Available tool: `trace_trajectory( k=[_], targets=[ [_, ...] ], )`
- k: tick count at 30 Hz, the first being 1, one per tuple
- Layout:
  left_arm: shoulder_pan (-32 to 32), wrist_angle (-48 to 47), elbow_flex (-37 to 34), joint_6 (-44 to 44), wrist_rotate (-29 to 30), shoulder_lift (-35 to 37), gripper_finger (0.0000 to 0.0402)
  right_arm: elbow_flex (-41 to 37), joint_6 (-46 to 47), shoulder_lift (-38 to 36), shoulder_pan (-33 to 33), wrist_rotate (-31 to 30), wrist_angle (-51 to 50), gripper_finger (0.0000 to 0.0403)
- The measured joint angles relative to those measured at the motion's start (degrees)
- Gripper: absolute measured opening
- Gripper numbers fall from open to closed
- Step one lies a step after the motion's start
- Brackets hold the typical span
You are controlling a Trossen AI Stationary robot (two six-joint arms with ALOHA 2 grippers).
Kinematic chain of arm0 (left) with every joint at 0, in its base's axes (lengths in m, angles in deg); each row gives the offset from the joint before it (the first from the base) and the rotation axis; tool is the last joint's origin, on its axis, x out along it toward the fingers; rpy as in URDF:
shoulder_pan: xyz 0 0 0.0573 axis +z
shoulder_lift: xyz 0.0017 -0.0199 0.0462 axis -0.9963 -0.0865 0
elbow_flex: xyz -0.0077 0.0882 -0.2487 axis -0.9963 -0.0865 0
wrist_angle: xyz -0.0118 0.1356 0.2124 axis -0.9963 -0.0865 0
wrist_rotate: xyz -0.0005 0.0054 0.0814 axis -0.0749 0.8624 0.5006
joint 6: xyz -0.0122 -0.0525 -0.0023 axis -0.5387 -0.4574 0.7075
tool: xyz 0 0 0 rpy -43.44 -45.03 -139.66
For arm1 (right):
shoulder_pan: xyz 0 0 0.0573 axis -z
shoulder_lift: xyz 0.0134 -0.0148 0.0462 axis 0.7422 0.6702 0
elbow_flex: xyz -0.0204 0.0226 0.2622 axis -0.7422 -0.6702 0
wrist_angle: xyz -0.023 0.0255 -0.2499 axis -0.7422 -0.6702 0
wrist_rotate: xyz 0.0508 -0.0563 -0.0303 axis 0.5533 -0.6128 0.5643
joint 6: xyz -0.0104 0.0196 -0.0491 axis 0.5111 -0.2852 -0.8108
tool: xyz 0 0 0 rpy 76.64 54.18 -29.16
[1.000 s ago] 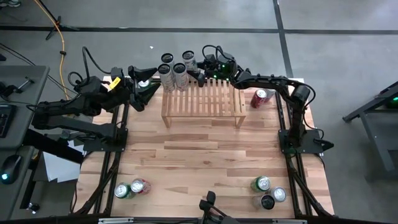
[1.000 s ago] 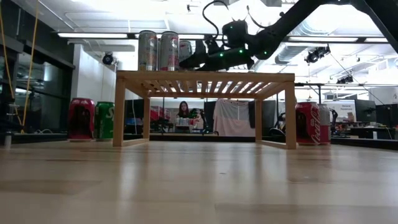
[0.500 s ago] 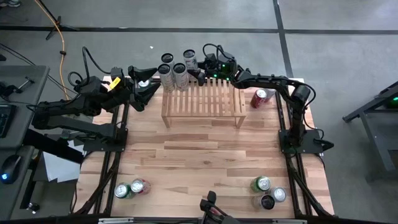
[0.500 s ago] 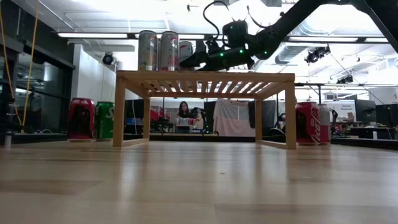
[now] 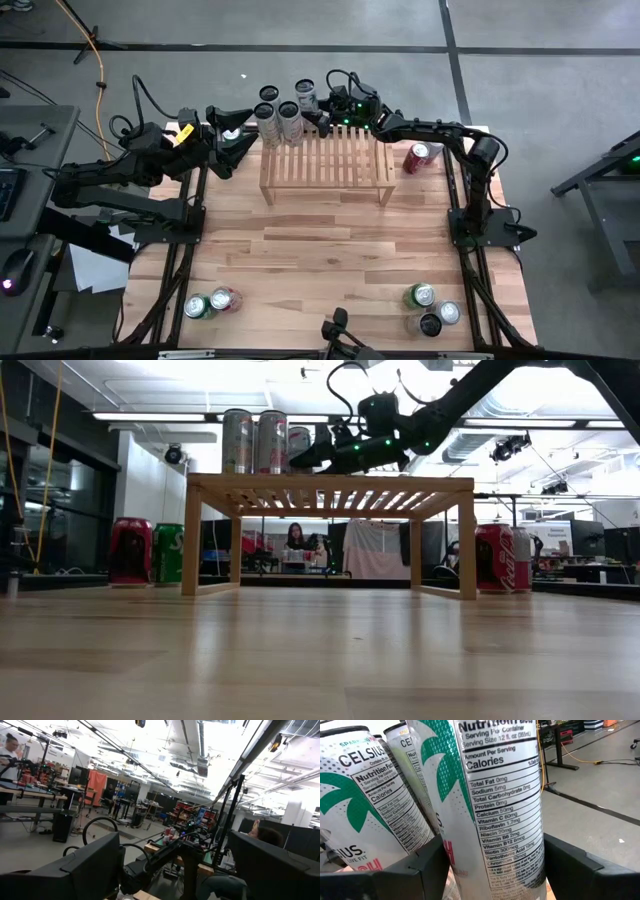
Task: Place canned beverage on shelf
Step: Put the top white pink soda can on the shelf aligned with other white pink soda can
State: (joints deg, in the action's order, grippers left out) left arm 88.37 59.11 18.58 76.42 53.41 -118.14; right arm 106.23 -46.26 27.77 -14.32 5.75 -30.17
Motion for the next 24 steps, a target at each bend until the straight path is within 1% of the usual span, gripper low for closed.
trace_trajectory(
  k=[6,17,24],
  targets=[
    [0.00,0.00,0.00,0.00,0.00,0.00,0.0367,0.02,0.00,-0.02,0.00,0.19,-0.46,0.0263],
    [0.01,-0.01,0.02,-0.01,-0.01,0.00,0.0367,-0.07,0.02,0.04,-0.07,1.05,-1.38,0.0313],
    [0.01,-0.02,0.02,0.00,-0.01,0.00,0.0367,-0.17,-0.02,-0.02,0.00,3.39,-2.74,0.0318]
  ],
)
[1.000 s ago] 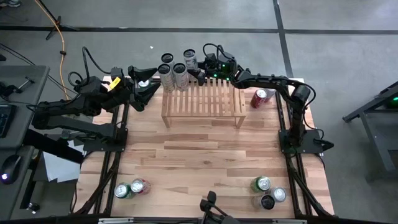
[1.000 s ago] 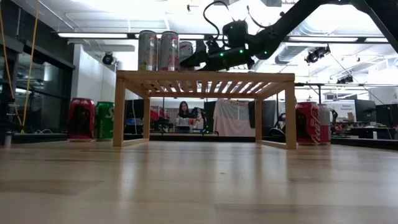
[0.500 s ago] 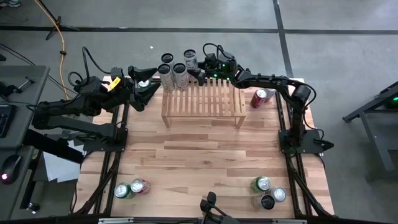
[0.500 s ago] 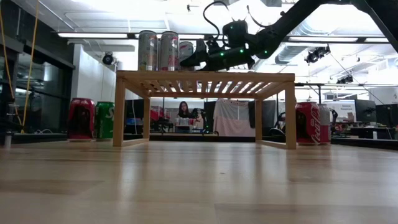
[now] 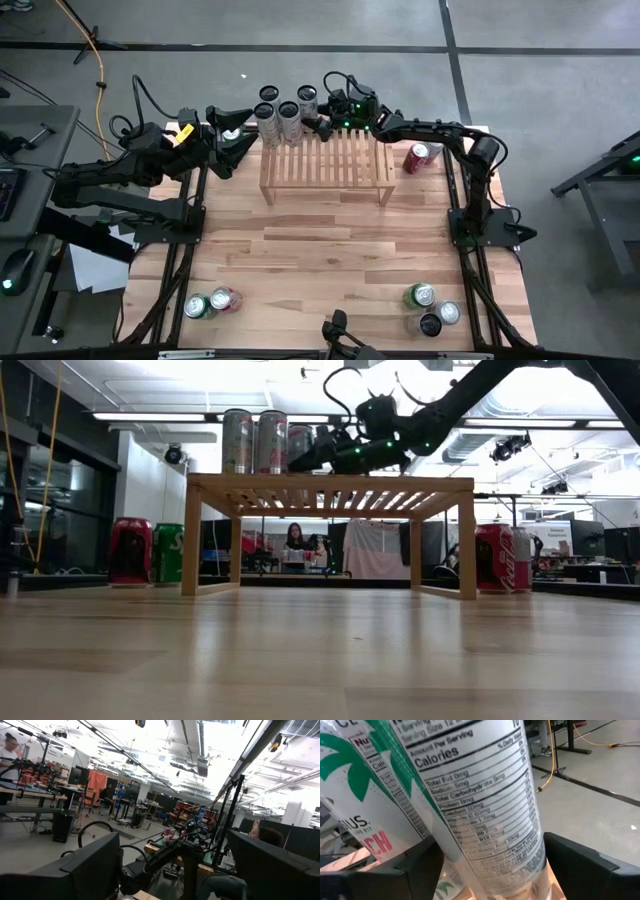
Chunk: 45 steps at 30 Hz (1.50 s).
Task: Place canned beverage on shelf
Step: Put the top white pink soda can on the shelf aligned with other white pink soda can
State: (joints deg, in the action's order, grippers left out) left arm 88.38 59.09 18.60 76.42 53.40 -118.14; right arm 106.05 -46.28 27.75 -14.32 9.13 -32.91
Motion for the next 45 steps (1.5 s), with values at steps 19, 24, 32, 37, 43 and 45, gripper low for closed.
trace_trajectory(
  k=[19,24,32,37,43,45],
  targets=[
    [-0.01,0.14,0.00,-1.35,0.01,-0.02,0.0367,0.00,-13.57,-11.41,1.82,-0.06,-25.52,0.0319],
    [-0.01,0.15,0.00,1.05,0.03,0.00,0.0367,0.00,-12.01,-16.01,3.14,-0.32,-31.89,0.0319],
    [0.01,0.06,0.00,1.59,0.36,0.07,0.0367,0.07,-5.89,-23.52,1.85,0.00,-30.59,0.0319],
    [0.01,-0.02,0.00,2.03,0.37,0.07,0.0367,0.09,-7.96,-24.35,-0.48,2.45,-30.53,0.0319],
    [0.01,0.00,0.00,2.60,0.47,0.11,0.0367,0.09,-11.89,-24.35,-3.88,-7.01,-31.04,0.0301],
    [0.01,0.00,0.00,2.91,0.49,0.11,0.0367,0.09,-12.44,-24.35,-4.44,-12.10,-30.94,0.0267]
  ],
)
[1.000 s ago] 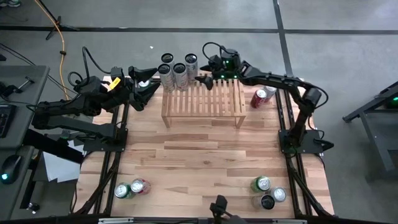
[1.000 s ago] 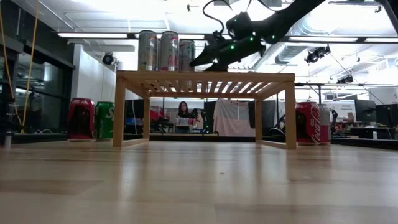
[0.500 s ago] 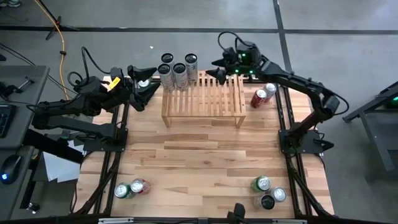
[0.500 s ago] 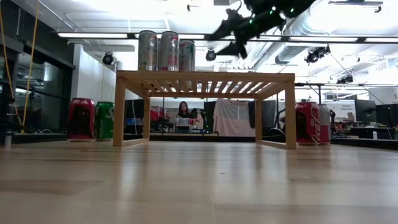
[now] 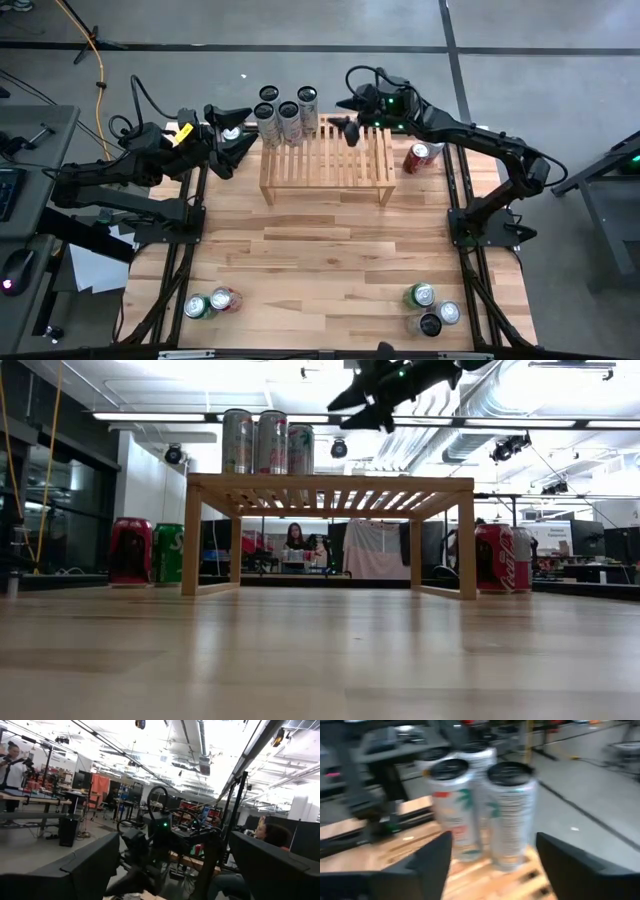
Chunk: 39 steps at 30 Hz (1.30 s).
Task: Place canned beverage on shelf
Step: Put the top white pink soda can on the shelf aligned with other white pink soda can
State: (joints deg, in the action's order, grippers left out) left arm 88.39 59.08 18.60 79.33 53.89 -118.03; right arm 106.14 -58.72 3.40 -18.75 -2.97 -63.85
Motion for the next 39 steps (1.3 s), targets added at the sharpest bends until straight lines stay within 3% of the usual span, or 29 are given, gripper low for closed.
trace_trajectory(
  k=[3,6,7,11,16,21,31,39],
  targets=[
    [0.00,0.00,0.00,1.60,0.28,0.00,0.0367,0.00,0.71,0.44,0.04,-3.81,0.15,0.0173],
    [0.00,0.02,0.00,3.11,2.06,0.00,0.0367,0.00,2.19,1.56,0.52,-4.44,1.00,0.0045],
    [0.00,0.01,0.00,3.48,2.56,0.00,0.0367,0.00,2.47,2.23,0.52,-4.44,2.11,0.0024],
    [0.00,0.00,0.00,4.79,3.27,0.00,0.0367,0.00,5.73,5.95,0.34,-4.94,7.21,0.0022],
    [0.00,0.00,0.00,4.78,3.82,0.00,0.0367,0.00,6.79,8.56,0.43,-10.80,7.75,0.0007],
    [0.00,-0.04,0.00,4.78,4.82,0.00,0.0367,0.00,9.20,9.63,0.74,-8.01,8.60,0.0002],
    [0.00,-0.02,0.00,4.78,4.92,0.00,0.0367,0.00,11.84,12.95,-0.69,-12.41,12.98,0.0000],
    [0.00,-0.04,0.00,4.78,4.92,0.00,0.0367,0.00,14.15,13.42,-0.93,-11.77,14.45,0.0000]
  ],
)
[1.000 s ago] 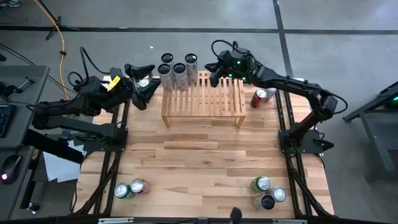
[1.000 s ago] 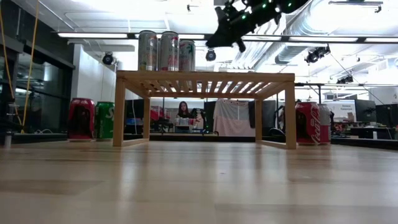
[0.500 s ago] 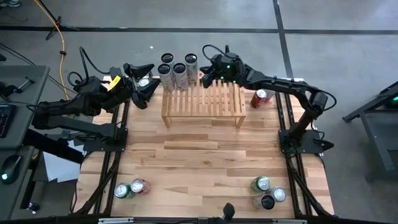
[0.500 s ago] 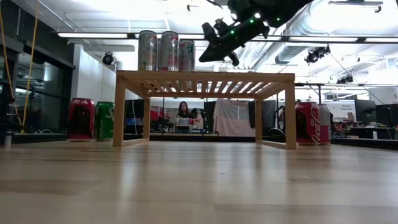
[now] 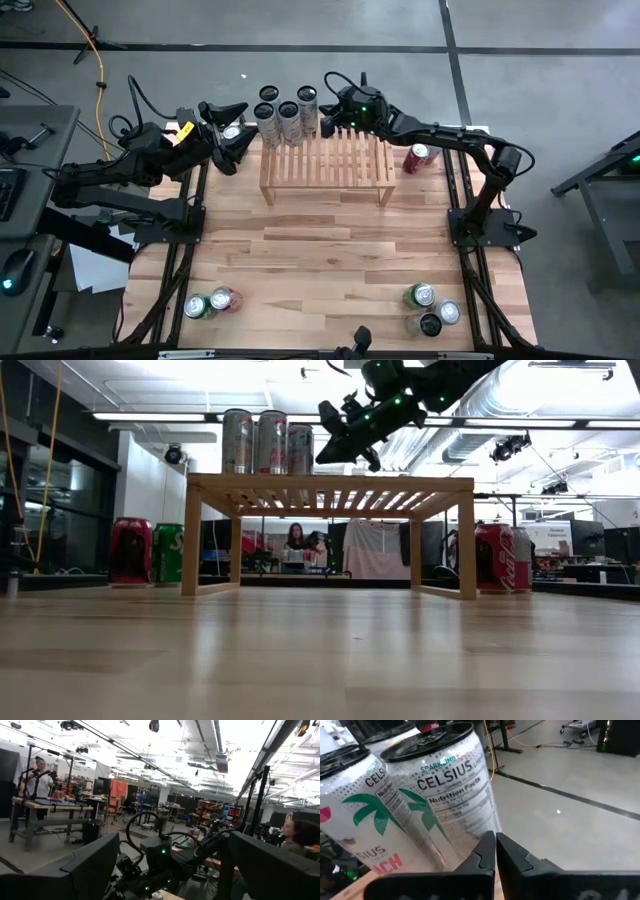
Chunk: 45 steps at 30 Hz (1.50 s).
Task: Place canned beverage on shelf
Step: Put the top white pink soda can on the shelf aligned with other white pink soda can
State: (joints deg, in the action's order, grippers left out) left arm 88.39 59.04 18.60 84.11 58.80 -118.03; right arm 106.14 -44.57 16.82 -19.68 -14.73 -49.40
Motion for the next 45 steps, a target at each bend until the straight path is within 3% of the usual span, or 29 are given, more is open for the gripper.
trace_trajectory(
  k=[32,45],
  targets=[
    [0.02,0.02,0.00,0.44,0.20,0.00,0.0367,0.00,10.28,4.85,0.72,1.11,11.74,0.0000],
    [0.02,0.02,0.00,-0.15,0.17,0.00,0.0367,0.00,8.82,4.39,0.36,0.88,0.13,0.0000]
  ],
)
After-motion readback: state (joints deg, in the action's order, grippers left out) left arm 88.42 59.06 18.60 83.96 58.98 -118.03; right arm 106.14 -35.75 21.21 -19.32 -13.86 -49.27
